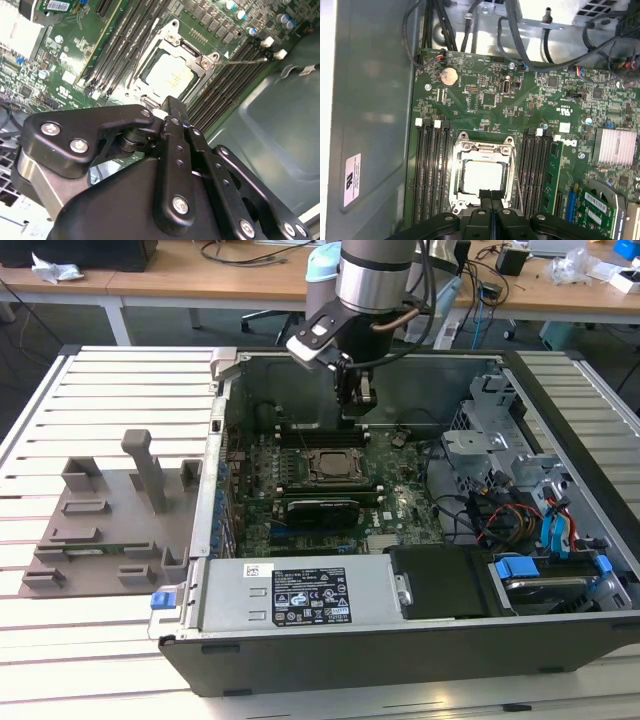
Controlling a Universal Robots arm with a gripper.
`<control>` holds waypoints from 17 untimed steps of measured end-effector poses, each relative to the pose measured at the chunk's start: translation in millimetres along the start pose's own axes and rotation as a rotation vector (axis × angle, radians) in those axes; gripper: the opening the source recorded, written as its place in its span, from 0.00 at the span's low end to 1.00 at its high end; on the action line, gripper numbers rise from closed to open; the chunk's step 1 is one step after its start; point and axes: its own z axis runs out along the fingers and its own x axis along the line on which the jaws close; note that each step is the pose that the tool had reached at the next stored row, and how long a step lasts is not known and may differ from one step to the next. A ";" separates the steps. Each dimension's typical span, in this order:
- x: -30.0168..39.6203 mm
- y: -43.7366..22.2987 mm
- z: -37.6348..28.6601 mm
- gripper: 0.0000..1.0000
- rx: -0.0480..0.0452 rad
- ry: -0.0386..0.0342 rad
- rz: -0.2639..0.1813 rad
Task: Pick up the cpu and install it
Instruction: 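Install the first cpu locking lever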
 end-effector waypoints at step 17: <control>0.0 0.0 0.0 0.11 -0.0129 -0.0143 -0.249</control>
